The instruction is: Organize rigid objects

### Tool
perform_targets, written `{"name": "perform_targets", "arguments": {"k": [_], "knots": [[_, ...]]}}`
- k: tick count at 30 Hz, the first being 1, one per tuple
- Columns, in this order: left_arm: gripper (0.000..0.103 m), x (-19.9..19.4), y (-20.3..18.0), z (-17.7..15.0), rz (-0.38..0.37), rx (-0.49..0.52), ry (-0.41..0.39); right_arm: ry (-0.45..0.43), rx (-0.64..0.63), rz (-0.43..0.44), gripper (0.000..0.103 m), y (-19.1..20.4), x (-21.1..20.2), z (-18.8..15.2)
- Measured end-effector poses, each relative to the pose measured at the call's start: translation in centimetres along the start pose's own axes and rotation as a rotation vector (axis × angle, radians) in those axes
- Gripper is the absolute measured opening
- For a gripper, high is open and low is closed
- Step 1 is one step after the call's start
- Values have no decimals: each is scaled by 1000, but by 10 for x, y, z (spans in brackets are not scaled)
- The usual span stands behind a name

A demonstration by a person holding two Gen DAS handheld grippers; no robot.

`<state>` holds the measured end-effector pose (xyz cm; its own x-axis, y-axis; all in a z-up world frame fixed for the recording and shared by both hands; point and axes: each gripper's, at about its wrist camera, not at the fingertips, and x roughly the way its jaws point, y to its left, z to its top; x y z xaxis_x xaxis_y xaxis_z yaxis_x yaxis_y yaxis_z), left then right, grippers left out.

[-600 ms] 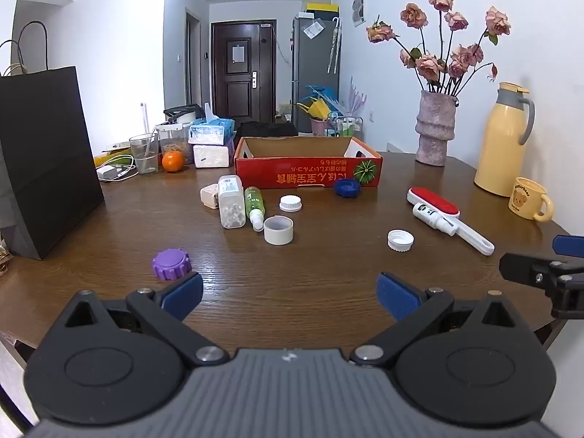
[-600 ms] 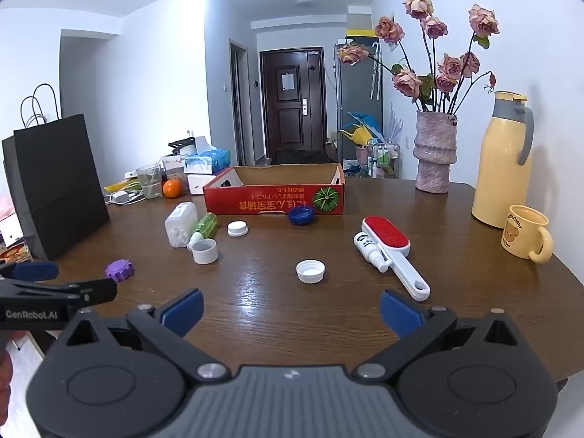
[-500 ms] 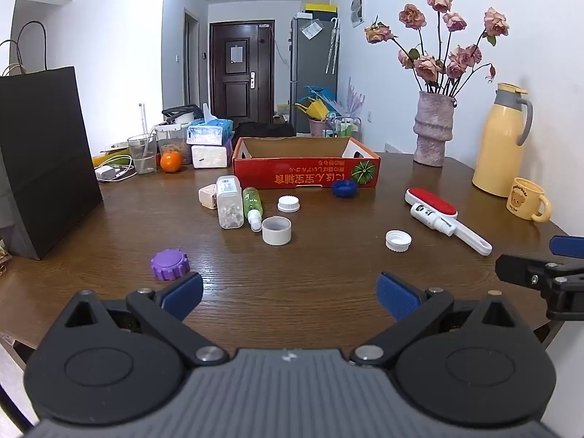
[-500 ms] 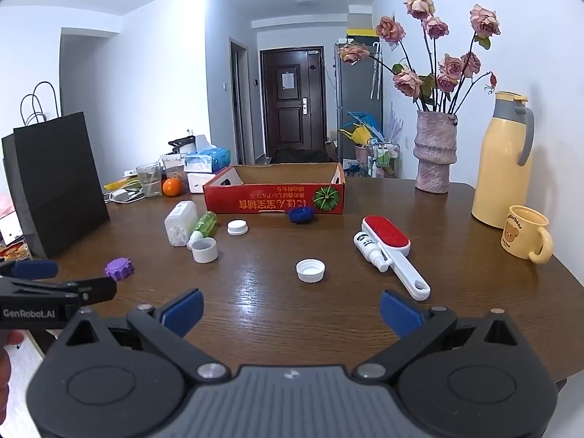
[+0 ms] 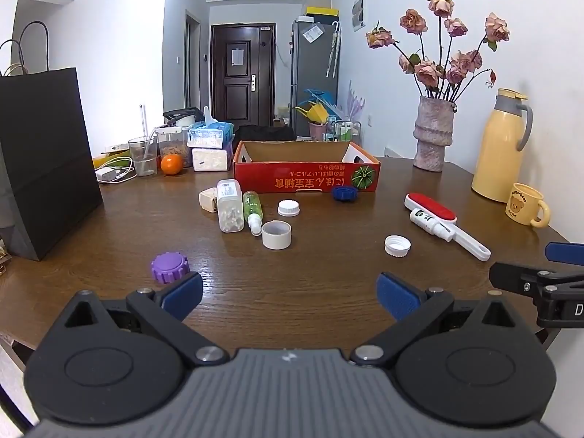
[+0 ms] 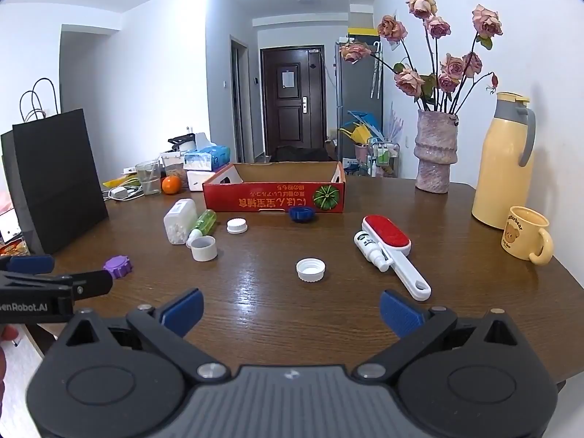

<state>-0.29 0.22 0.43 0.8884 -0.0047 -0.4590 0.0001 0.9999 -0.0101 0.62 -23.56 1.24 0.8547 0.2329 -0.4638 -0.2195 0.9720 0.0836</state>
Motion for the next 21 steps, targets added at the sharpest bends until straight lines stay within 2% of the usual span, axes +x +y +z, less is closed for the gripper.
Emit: {"name": "perform_targets", "arguments": {"k": [21], "knots": [[103,-4,-1,1,-3,3,-12,0,-7,-21,103,4,1,3]]}}
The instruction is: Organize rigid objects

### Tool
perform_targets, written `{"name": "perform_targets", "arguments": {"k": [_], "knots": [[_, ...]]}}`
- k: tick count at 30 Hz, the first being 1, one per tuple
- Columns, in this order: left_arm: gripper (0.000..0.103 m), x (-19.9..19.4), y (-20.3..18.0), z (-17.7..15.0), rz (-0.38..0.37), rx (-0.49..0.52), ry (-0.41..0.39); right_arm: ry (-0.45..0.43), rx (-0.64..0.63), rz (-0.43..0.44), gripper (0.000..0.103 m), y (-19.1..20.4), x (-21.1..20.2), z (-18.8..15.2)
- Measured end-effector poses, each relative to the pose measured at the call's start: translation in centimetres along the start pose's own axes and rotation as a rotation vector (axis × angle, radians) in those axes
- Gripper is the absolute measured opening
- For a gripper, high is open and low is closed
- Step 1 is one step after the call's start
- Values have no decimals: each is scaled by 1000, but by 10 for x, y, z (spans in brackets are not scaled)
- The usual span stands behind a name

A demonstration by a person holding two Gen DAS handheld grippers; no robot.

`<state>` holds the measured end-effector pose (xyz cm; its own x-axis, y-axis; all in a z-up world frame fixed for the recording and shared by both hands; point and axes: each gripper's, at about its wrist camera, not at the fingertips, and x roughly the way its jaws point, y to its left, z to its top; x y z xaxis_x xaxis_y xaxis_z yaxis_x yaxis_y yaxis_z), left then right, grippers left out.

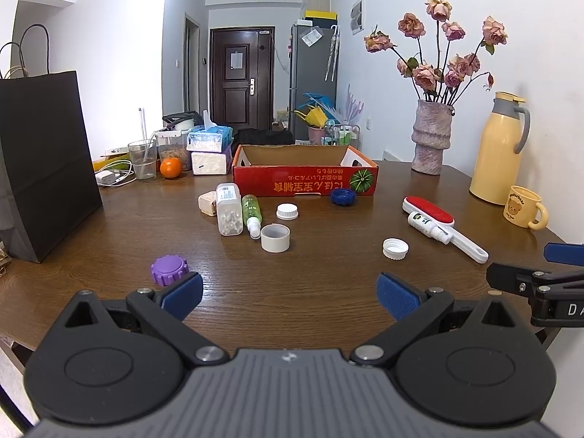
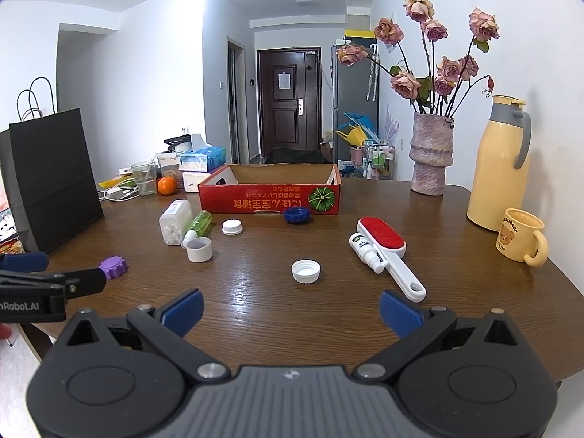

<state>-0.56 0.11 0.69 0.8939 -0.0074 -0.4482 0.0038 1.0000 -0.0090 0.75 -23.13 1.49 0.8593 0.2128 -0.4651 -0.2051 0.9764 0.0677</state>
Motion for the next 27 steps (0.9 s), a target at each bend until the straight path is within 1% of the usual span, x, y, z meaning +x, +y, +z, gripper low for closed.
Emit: {"name": "perform_targets", "arguments": {"k": [27], "knots": [[103,-1,0,0,-6,-2,-7,-10,-13,-14,103,4,-7,0]]}}
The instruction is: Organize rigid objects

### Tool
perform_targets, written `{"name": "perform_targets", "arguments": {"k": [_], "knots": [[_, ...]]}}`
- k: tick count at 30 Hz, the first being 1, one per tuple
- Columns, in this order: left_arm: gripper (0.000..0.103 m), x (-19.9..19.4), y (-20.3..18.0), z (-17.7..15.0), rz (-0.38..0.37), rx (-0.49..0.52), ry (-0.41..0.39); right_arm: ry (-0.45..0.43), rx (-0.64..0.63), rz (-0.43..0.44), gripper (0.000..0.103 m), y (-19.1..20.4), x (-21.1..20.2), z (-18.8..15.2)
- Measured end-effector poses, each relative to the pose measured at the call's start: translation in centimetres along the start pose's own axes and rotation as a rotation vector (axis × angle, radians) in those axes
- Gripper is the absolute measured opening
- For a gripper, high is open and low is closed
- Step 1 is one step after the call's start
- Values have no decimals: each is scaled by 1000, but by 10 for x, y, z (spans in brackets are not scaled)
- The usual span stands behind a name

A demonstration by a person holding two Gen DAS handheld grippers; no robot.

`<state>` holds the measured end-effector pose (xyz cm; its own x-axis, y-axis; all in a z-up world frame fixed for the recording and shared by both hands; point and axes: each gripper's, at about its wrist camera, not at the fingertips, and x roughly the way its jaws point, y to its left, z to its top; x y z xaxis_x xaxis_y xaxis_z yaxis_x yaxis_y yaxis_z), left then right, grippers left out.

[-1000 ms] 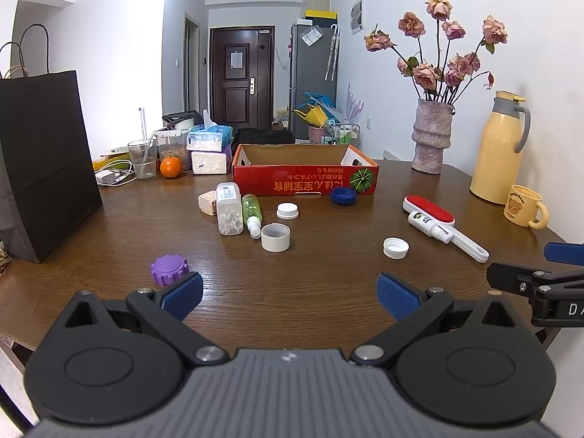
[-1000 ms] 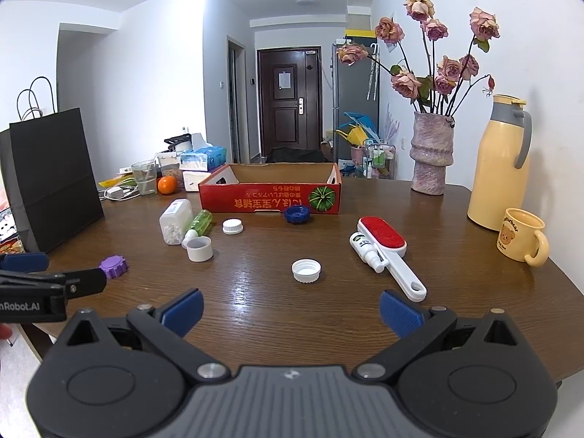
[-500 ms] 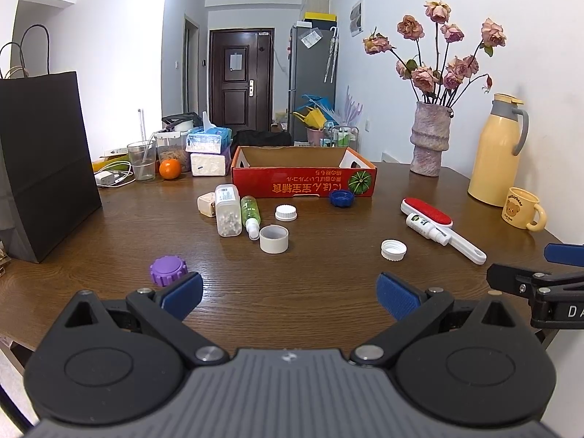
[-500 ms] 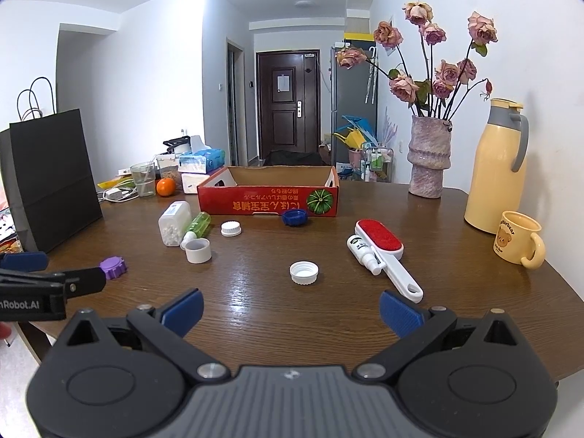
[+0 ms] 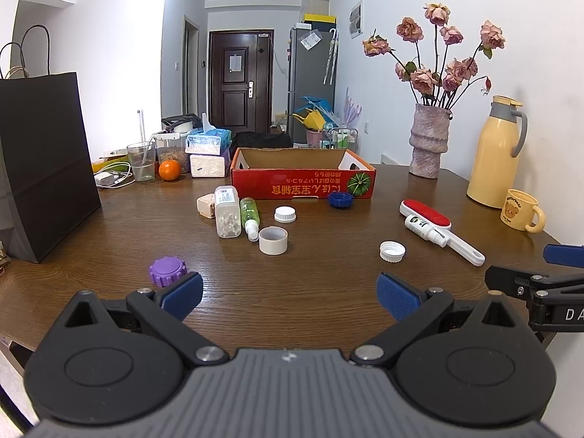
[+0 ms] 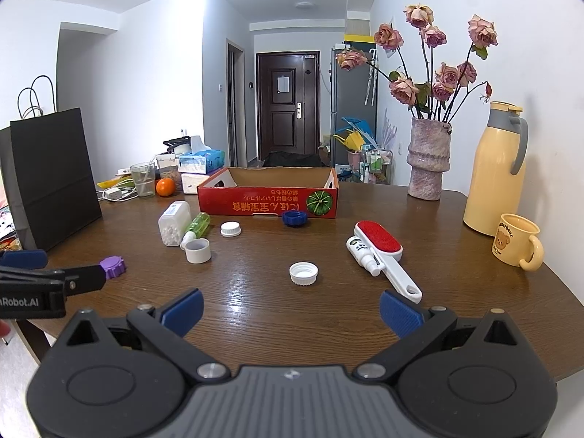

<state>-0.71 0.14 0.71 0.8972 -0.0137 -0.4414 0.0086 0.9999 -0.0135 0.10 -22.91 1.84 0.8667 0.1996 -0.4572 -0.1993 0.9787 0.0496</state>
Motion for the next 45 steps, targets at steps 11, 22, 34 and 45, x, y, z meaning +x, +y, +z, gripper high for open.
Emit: {"name": "perform_targets", "arguments": {"k": [11,22,34,45], "knots": [[103,0,0,0,0,-1,-2,0,0,0,103,1,0,-1],[103,-2,1,1,0,-4,-5,0,-1,-1,103,1,0,-1],[103,-4,1,2,1,-7,-6,0,-3,-2,103,2,0,-1],[103,0,10,4,9,-17,-3,3,-5,-3,103,2,0,0]]}}
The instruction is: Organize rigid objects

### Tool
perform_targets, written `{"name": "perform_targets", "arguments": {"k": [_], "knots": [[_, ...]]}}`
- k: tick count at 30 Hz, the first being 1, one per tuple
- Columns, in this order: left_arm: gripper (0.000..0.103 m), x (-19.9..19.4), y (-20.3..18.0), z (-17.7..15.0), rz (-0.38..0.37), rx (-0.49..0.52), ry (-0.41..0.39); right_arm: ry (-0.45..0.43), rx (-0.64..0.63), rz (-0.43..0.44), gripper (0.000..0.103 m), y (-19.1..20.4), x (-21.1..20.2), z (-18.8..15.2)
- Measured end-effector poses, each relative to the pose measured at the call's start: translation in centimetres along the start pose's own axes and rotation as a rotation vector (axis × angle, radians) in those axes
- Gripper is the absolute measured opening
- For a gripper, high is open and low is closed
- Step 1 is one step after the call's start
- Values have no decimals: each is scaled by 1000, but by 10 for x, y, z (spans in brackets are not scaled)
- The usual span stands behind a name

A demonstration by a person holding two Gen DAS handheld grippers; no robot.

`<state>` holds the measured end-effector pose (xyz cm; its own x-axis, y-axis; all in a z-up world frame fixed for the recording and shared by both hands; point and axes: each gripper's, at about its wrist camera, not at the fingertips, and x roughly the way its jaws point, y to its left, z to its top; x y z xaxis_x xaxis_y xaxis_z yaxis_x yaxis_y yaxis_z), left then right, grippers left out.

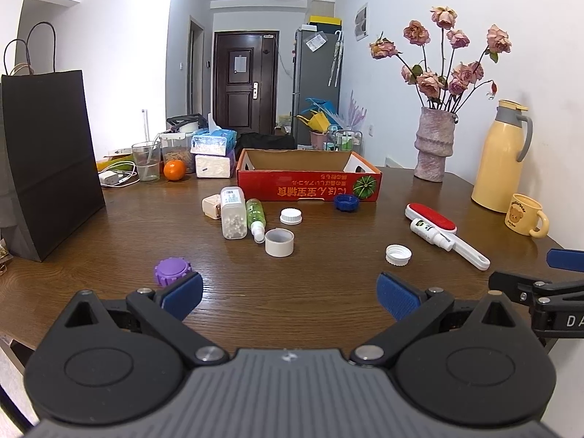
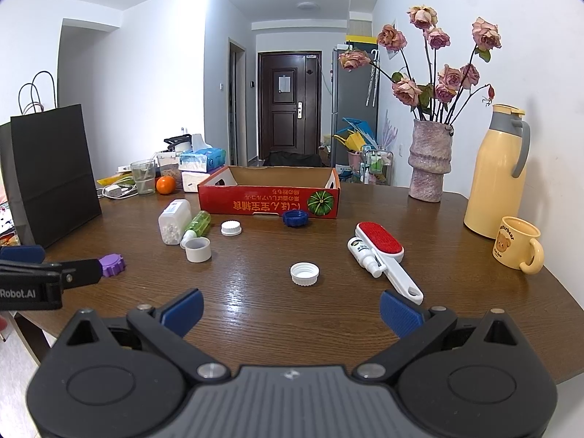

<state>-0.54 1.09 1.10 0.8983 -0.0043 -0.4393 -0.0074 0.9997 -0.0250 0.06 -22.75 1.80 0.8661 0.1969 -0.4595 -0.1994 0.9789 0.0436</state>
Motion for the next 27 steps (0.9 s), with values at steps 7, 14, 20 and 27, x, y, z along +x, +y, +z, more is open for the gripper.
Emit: {"name": "perform_targets", "arguments": {"k": [7,14,20,27], "knots": [[103,16,11,3,29,-23,17,19,3,-9,103,-3,15,5],[103,39,24,2,60,-45,42,54,18,-17,103,-11,40,6],[103,61,35,3,84,-56,65,83,21,-22,103,-13,64,6],[103,88,53,4,114,-78,100,125,26,-28,103,-13,95,7]]}}
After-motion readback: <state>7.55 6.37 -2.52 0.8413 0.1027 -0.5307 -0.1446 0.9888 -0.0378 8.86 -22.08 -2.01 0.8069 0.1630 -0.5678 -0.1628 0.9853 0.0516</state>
